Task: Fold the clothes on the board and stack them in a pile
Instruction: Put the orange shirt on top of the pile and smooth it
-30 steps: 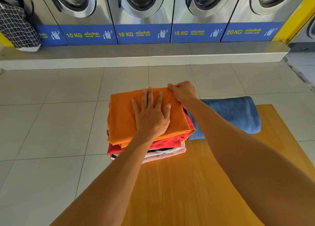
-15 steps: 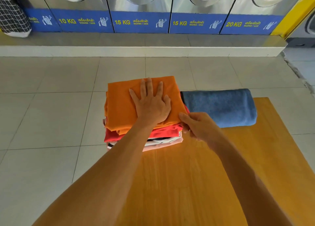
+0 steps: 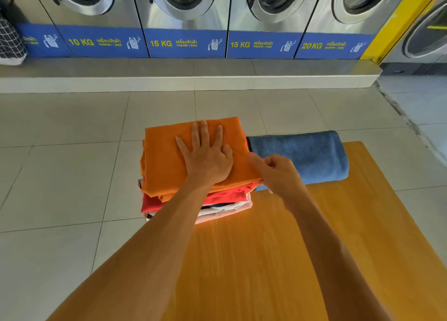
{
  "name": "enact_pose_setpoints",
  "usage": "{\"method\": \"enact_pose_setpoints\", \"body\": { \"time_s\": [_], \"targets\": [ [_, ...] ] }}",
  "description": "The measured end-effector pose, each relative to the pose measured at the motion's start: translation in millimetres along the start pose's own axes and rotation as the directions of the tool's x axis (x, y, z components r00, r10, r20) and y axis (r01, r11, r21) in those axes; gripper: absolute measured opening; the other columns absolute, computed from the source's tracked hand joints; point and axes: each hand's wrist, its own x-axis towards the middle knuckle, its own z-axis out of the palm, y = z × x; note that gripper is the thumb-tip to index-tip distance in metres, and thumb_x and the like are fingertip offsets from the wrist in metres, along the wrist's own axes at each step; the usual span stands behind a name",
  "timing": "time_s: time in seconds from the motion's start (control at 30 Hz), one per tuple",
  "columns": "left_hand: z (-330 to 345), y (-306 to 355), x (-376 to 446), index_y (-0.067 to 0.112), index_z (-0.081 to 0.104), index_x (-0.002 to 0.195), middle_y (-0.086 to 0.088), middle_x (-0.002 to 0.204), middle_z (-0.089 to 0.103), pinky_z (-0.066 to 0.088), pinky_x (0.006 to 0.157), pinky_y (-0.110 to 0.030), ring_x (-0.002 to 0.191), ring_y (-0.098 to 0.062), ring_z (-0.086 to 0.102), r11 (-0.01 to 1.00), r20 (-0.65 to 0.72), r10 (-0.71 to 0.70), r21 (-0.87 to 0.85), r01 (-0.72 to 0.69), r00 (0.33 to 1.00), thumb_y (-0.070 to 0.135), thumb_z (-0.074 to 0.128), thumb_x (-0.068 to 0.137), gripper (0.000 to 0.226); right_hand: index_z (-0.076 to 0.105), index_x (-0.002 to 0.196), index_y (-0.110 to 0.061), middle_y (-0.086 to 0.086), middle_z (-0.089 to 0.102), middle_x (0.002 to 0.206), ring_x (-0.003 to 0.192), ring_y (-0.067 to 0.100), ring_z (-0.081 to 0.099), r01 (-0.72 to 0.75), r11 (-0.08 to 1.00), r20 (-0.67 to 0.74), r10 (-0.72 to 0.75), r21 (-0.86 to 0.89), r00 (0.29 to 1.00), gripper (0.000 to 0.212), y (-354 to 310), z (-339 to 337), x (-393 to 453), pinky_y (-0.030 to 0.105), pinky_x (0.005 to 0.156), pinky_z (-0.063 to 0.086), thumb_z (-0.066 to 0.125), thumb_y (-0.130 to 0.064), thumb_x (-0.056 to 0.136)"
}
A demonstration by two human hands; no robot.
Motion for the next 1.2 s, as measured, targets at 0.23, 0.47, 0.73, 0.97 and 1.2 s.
{"method": "enact_pose_setpoints", "body": {
  "time_s": [0.23, 0.47, 0.73, 0.97, 1.2],
  "targets": [
    [2.6, -4.3, 0.3, 0.032, 0.0, 0.155, -0.007, 0.164, -0.01, -0.006, 0.113, -0.066, 0.15, -0.032, -0.012, 1.0, -0.025, 0.021, 0.002, -0.021, 0.999, 0.06, 0.008, 0.092, 0.07, 0.043, 0.057, -0.015, -0.001, 0.041, 0.053, 0.05, 0.018, 0.04, 0.119, 0.93, -0.027, -0.136, -0.348, 0.99, 0.056, -59.8, 28.7, 96.5, 0.03, 0.056, 0.036, 0.056, -0.053, 0.096],
    [3.2, -3.7, 3.6, 0.034, 0.001, 0.155, -0.006, 0.164, -0.01, -0.008, 0.113, -0.065, 0.15, -0.031, -0.012, 1.0, -0.017, 0.02, -0.013, -0.02, 1.0, 0.06, 0.007, 0.091, 0.07, 0.068, 0.089, -0.008, 0.008, 0.066, 0.087, 0.085, 0.025, 0.062, 0.064, 0.97, -0.092, -0.088, -0.234, 0.992, 0.028, -41.7, 34.6, 139.2, 0.039, 0.078, 0.055, 0.069, -0.036, 0.092],
    [-4.4, -6.6, 3.7, 0.026, -0.004, 0.156, -0.006, 0.164, -0.011, -0.009, 0.115, -0.063, 0.15, -0.028, -0.013, 0.998, 0.036, 0.043, -0.056, -0.04, 0.998, 0.056, 0.014, 0.097, 0.068, 0.061, 0.093, -0.009, 0.006, 0.064, 0.084, 0.078, 0.023, 0.061, 0.142, 0.853, -0.237, -0.294, -0.502, 0.926, 0.018, -49.4, 34.9, 128.5, 0.035, 0.063, 0.049, 0.053, -0.022, 0.102],
    [-36.6, -52.0, 12.8, 0.019, 0.022, 0.154, -0.006, 0.165, 0.005, -0.004, 0.118, -0.055, 0.151, -0.023, -0.003, 0.976, -0.087, 0.034, -0.21, -0.052, 0.996, 0.028, 0.035, 0.103, 0.053, 0.042, 0.152, -0.022, 0.001, 0.03, 0.165, 0.155, 0.024, 0.019, 0.602, 0.448, 0.319, -0.558, -0.661, 0.766, 0.047, -53.7, 71.0, 58.0, 0.048, 0.122, 0.015, 0.032, -0.034, 0.108],
    [-20.7, -100.3, 1.7, 0.026, 0.0, 0.156, -0.004, 0.165, 0.0, -0.006, 0.117, -0.056, 0.152, -0.025, -0.002, 0.998, 0.058, -0.024, -0.063, 0.027, 0.998, 0.055, 0.009, 0.099, 0.065, 0.002, 0.162, -0.014, 0.005, -0.003, 0.171, 0.156, 0.024, -0.012, 0.265, 0.467, 0.165, -0.243, -0.844, 0.956, 0.064, -44.3, 40.6, 100.0, 0.06, 0.122, -0.009, 0.013, -0.045, 0.107]
  ]
}}
